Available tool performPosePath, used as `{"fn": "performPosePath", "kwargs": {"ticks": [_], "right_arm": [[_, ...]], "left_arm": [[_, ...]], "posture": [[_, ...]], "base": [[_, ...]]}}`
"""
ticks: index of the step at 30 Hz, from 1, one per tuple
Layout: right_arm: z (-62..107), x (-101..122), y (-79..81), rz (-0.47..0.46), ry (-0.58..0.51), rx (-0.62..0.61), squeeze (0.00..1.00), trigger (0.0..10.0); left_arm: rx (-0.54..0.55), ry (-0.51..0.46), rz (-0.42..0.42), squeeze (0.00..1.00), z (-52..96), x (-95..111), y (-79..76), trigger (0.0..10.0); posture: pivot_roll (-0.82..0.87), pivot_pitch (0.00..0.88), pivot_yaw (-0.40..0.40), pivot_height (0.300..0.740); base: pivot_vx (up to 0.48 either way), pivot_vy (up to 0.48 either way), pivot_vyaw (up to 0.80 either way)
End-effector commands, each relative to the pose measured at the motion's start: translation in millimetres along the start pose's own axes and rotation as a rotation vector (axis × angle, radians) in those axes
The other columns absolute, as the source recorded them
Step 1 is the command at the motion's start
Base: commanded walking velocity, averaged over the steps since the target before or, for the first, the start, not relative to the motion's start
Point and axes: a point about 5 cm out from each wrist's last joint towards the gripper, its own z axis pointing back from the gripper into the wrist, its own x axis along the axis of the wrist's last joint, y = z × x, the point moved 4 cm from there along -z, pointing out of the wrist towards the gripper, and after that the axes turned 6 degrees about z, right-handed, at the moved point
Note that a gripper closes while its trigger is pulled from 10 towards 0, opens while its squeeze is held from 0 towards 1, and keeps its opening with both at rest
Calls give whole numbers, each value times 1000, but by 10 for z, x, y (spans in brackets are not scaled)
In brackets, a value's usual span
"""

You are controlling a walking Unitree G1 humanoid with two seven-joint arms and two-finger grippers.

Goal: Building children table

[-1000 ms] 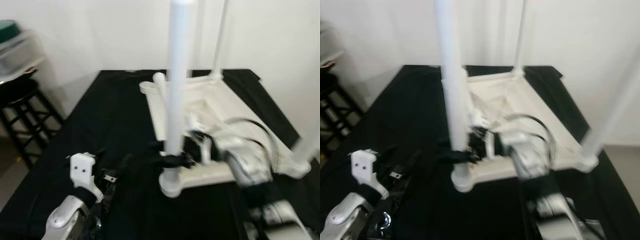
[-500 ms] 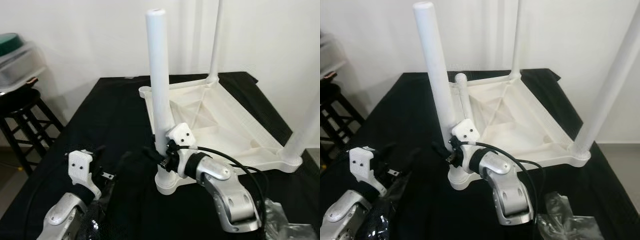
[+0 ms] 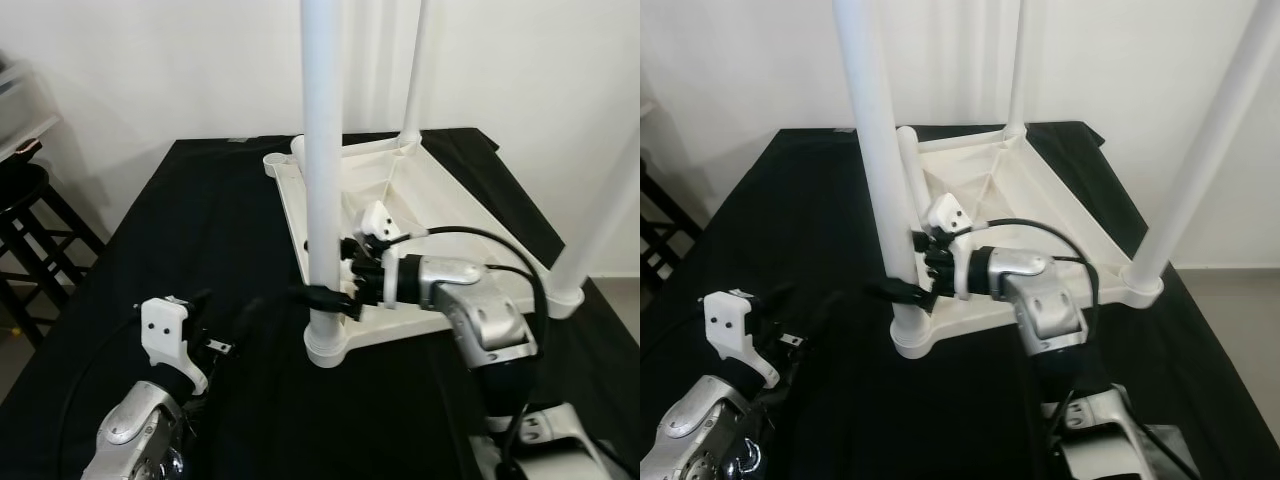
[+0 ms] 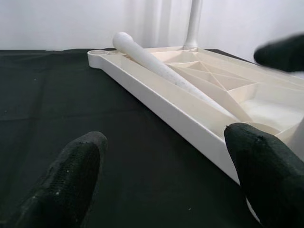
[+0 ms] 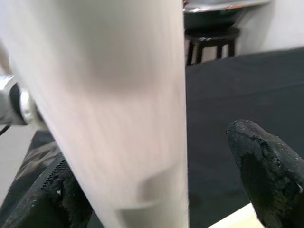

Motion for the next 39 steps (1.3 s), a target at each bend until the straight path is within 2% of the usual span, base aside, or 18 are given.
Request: {"fn": "performPosePath", "kwargs": {"ticks": [1, 8, 9, 10, 15, 23, 25, 26, 27, 28, 29, 30, 31, 32, 34, 36, 38, 39], "right_arm": [[-31, 13, 24, -9, -24, 64, 0, 10000], [-199, -25, -30, -38, -18, 169, 0, 10000], [-216, -10, -16, -43, -31, 202, 0, 2745], [-223, -2, -1, -52, -39, 232, 0, 0], [-172, -52, -19, -54, -33, 302, 0, 0], [66, -233, -16, -41, -2, 249, 0, 0], [132, -432, 53, -55, 86, 130, 0, 0], [132, -432, 53, -55, 86, 130, 0, 0], [97, -567, 100, -53, 151, 28, 0, 0], [-33, -677, 26, -97, 195, -356, 0, 0], [-33, -677, 26, -97, 195, -356, 0, 0], [-15, -745, 127, -144, 230, -564, 0, 0], [-15, -745, 127, -144, 230, -564, 0, 0], [-30, -776, 297, -130, 266, -625, 0, 0], [-36, -763, 347, -149, 261, -615, 0, 0], [-104, -781, 346, -121, 265, -491, 0, 0], [-130, -783, 328, -126, 259, -468, 0, 0], [-160, -779, 323, -124, 255, -453, 0, 4157]], "left_arm": [[8, 6, 1, 0, 16, -29, 8, 10000], [17, 2, 3, 0, 28, -26, 3, 10000], [17, 2, 2, 0, 29, -27, 2, 10000], [16, 3, 0, 0, 29, -28, 2, 10000], [14, 4, -2, 0, 33, -27, -3, 10000], [11, -2, 9, 0, 48, -2, -20, 10000], [11, -1, 8, 0, 64, 3, -20, 10000], [11, -1, 8, 0, 64, 3, -20, 10000], [11, 0, 7, 0, 76, 9, -13, 10000], [11, 2, 4, 0, 90, 17, 2, 10000], [11, 2, 4, 0, 90, 17, 2, 10000], [11, 4, 3, 0, 97, 22, 13, 10000], [11, 4, 3, 0, 97, 22, 13, 10000], [9, 9, 0, 0, 98, 14, 22, 10000], [5, 15, -2, 0, 94, 2, 23, 10000], [-3, 23, 4, 0, 86, -22, 15, 10000], [-6, 25, 2, 0, 84, -25, 9, 10000], [2, 22, 1, 0, 85, -26, 14, 10000]], "posture": [[-47, 28, 19, 740], [-31, 29, 13, 740], [-29, 29, 12, 740], [-29, 29, 12, 740], [-26, 36, 13, 740], [-36, 63, 3, 740], [-29, 71, -7, 740], [-29, 71, -7, 740], [-22, 77, -10, 740], [-29, 91, 4, 740], [-29, 91, 4, 740], [-29, 91, 4, 740], [-29, 91, 4, 740], [-34, 94, 19, 740], [-53, 73, 19, 740], [-25, 64, 12, 740], [-27, 61, 13, 740], [-28, 56, 16, 740]], "base": [[0, 0, 0], [0, 0, 0], [0, 0, 0], [0, 0, 0], [0, 0, 0], [0, 0, 0], [0, 0, 0], [0, 0, 0], [0, 0, 0], [0, 0, 0], [0, 0, 0], [0, 0, 0], [0, 0, 0], [0, 0, 0], [0, 0, 0], [0, 0, 0], [0, 0, 0], [0, 0, 0]]}}
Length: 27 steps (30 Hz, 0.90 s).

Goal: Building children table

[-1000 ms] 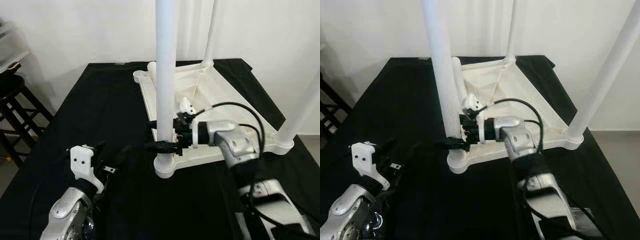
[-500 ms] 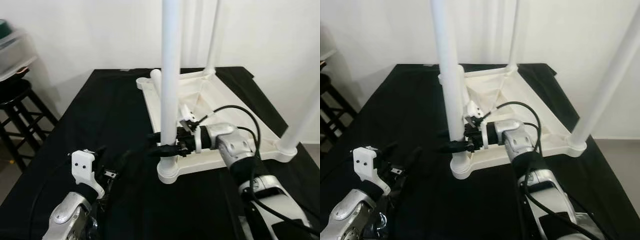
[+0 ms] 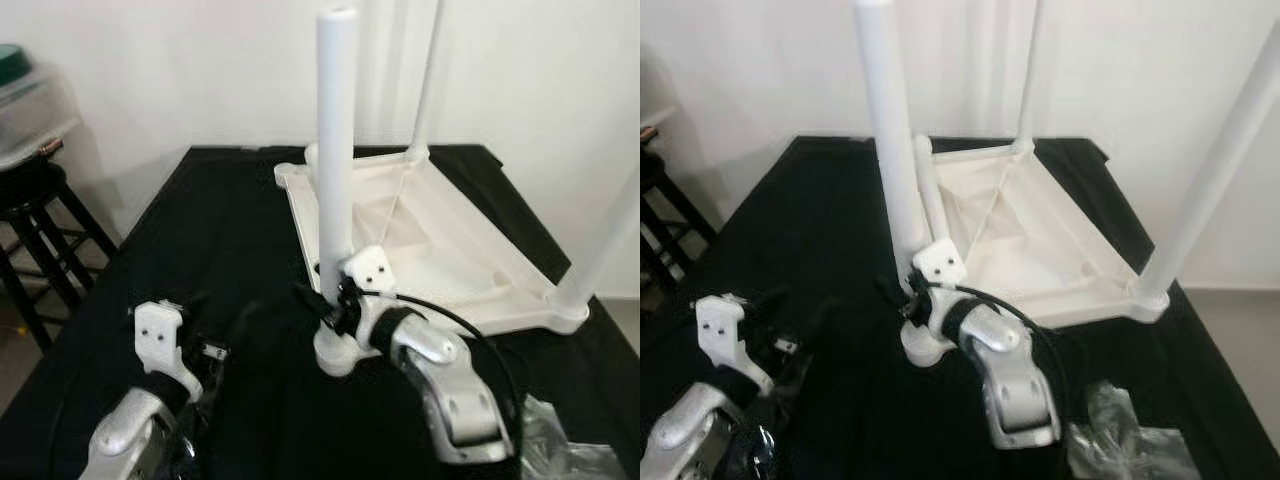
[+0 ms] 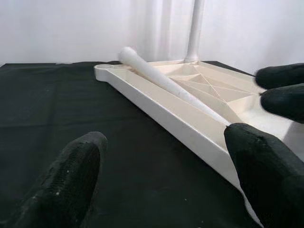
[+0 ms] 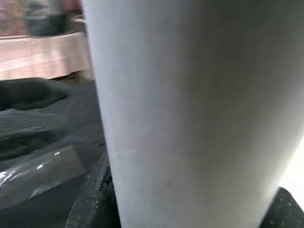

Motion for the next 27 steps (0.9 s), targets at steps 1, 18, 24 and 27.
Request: {"fn": "performPosePath", "kwargs": {"ticks": [1, 18, 24, 27], "right_arm": [[6, -457, 61, -51, 189, 35, 0, 10000], [126, 201, -263, 129, -19, 454, 0, 10000], [61, 341, -386, 78, -86, 585, 0, 10000], [24, 353, -413, 80, -85, 577, 0, 10000]], "left_arm": [[12, 17, 1, 0, 14, -38, 26, 10000], [13, 19, 16, 0, -5, -76, 1, 10000], [16, 15, 19, 0, -11, -81, -9, 10000], [15, 15, 19, 0, -10, -80, -9, 10000]], "posture": [[-26, 53, 16, 740], [-17, 21, 9, 740], [-14, 17, 11, 740], [-14, 17, 11, 740]], "base": [[0, 0, 0], [0, 0, 0], [0, 0, 0], [0, 0, 0]]}}
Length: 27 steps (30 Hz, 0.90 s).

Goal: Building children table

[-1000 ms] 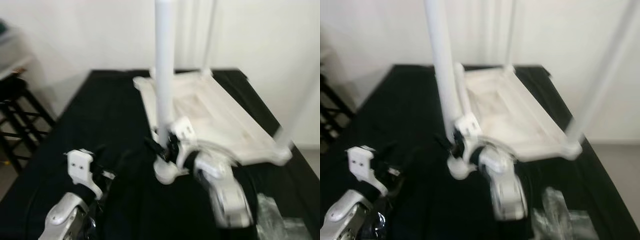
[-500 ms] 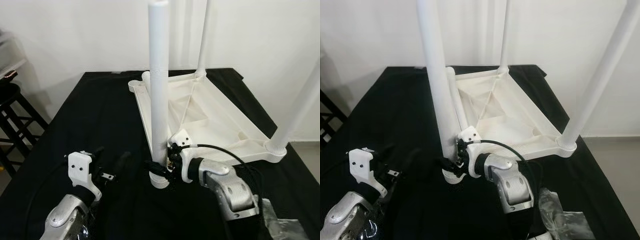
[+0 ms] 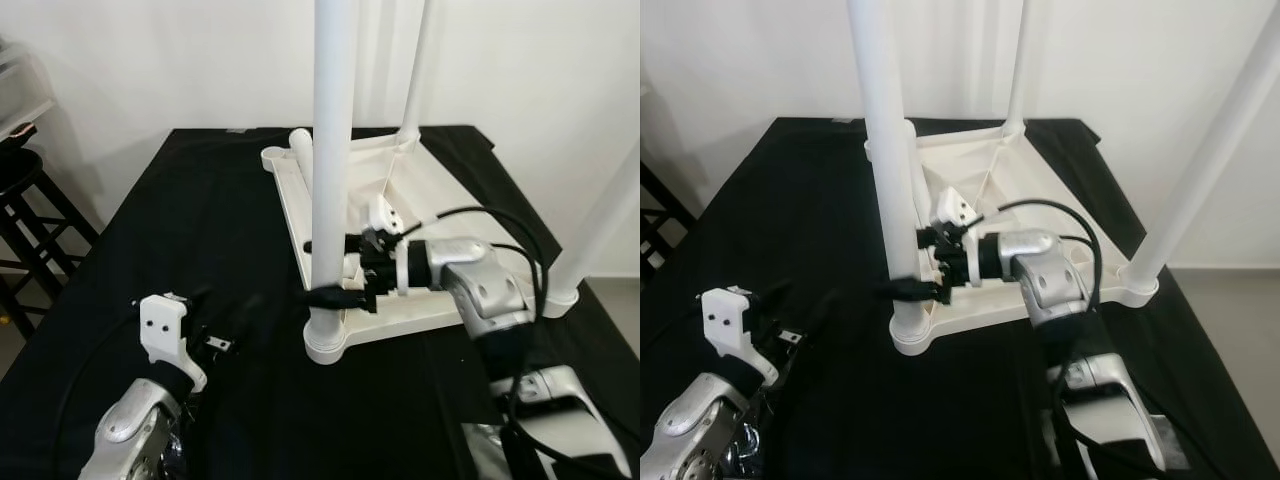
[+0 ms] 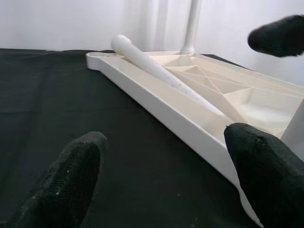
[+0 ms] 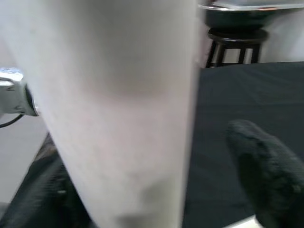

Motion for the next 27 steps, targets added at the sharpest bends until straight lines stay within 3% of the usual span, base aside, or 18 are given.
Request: {"fn": "performPosePath", "kwargs": {"ticks": [1, 2, 8, 14, 18, 20, 21, 22, 23, 24, 27], "right_arm": [[-33, 7, -10, -22, -28, 20, 0, 4039], [-67, -41, 27, -27, -8, 73, 0, 0], [-63, -152, 141, -48, 12, 175, 0, 0], [63, -262, 154, -82, 3, 119, 0, 0], [148, -385, 311, -120, 25, 62, 0, 0], [30, -706, 440, -185, 214, -216, 0, 0], [-70, -805, 618, -190, 284, -383, 0, 0], [-146, -806, 784, -188, 306, -453, 0, 0], [-146, -806, 784, -188, 306, -453, 0, 0], [-195, -776, 892, -186, 301, -470, 0, 0], [-209, -707, 853, -146, 279, -508, 0, 0]], "left_arm": [[11, 7, 4, 0, 17, -28, 20, 10000], [12, 6, 6, 0, 22, -22, 18, 10000], [11, 3, 11, 0, 36, -6, 11, 10000], [9, -1, 23, 0, 47, 6, 5, 10000], [7, -4, 32, 0, 57, 21, 7, 10000], [7, 5, 17, 0, 78, 25, 23, 10000], [10, 5, 15, 0, 86, 40, 41, 10000], [12, 5, 15, 0, 89, 50, 53, 10000], [12, 5, 15, 0, 89, 50, 53, 10000], [13, 4, 16, 0, 89, 57, 59, 10000], [15, 5, 14, 0, 88, 49, 63, 10000]], "posture": [[-14, 17, 11, 740], [-17, 26, 15, 740], [-22, 35, 15, 740], [-54, 54, 21, 740], [-55, 63, 22, 740], [-36, 68, 13, 740], [-47, 90, 26, 740], [-47, 90, 26, 740], [-47, 90, 26, 740], [-47, 90, 26, 740], [-61, 78, 38, 740]], "base": [[0, 0, 0], [0, 0, 0], [0, 0, 0], [0, 0, 0], [0, 0, 0], [0, 0, 0], [0, 0, 0], [0, 0, 0], [0, 0, 0], [0, 0, 0], [0, 0, 0]]}}
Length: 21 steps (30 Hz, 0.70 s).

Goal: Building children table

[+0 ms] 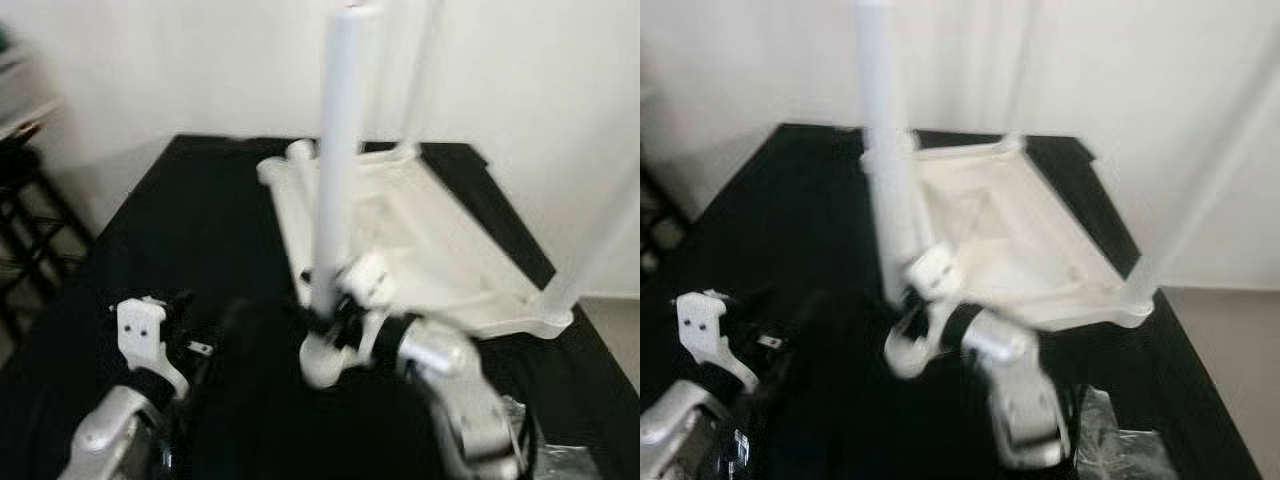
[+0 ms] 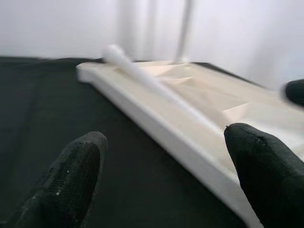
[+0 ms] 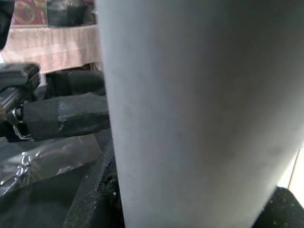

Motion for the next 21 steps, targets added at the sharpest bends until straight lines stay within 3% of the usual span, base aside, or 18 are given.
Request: {"fn": "performPosePath", "kwargs": {"ticks": [1, 4, 5, 6, 7, 9, 10, 13, 14, 15, 16, 17, 18, 21], "right_arm": [[25, -433, -53, -103, 188, -34, 0, 0], [-7, -438, -119, -111, 191, -32, 0, 0], [-48, -424, -166, -121, 193, -31, 0, 510], [-89, -398, -184, -134, 188, -13, 0, 10000], [-133, -338, -188, -152, 162, 36, 847, 10000], [-150, -286, -183, -172, 143, 65, 847, 10000], [-176, -161, -182, -183, 87, 148, 1000, 10000], [-119, 198, -230, -103, -81, 326, 1000, 10000], [-55, 258, -217, -52, -113, 408, 1000, 10000], [-55, 258, -217, -52, -113, 408, 1000, 10000], [-25, 272, -229, -10, -126, 465, 780, 10000], [-25, 272, -229, -10, -126, 465, 780, 10000], [-6, 285, -258, -12, -134, 519, 0, 10000], [-14, 314, -338, -4, -145, 583, 0, 10000]], "left_arm": [[5, 16, -4, 0, 16, -26, 19, 10000], [-4, 20, -2, 0, 4, -33, 8, 10000], [-7, 20, -1, 0, -7, -33, 3, 10000], [-2, 16, -1, 0, -12, -28, 7, 10000], [5, 12, 0, 0, -16, -26, 12, 10000], [11, 9, 0, 0, -17, -23, 18, 10000], [14, 8, -1, 0, -20, -24, 21, 10000], [13, 10, 0, 0, -29, -27, 24, 10000], [10, 12, 2, 0, -32, -30, 22, 10000], [10, 12, 2, 0, -32, -30, 22, 10000], [9, 12, 2, 0, -34, -30, 18, 10000], [9, 12, 2, 0, -34, -30, 18, 10000], [8, 12, 2, 0, -34, -31, 15, 10000], [7, 13, 4, 0, -33, -34, 5, 10000]], "posture": [[-69, 71, 43, 740], [-51, 82, 29, 740], [-53, 77, 30, 740], [-53, 77, 30, 740], [-50, 69, 31, 740], [-50, 69, 31, 740], [-45, 67, 27, 740], [-45, 59, 29, 740], [-47, 56, 31, 740], [-47, 56, 31, 740], [-44, 58, 33, 740], [-44, 58, 33, 740], [-44, 59, 33, 740], [-39, 56, 28, 740]], "base": [[0, 0, 0], [0, 0, 0], [0, 0, 0], [0, 0, 0], [0, 0, 0], [0, 0, 0], [0, 0, 0], [0, 0, 0], [0, 0, 0], [0, 0, 0], [0, 0, 0], [0, 0, 0], [0, 0, 0], [0, 0, 0]]}}
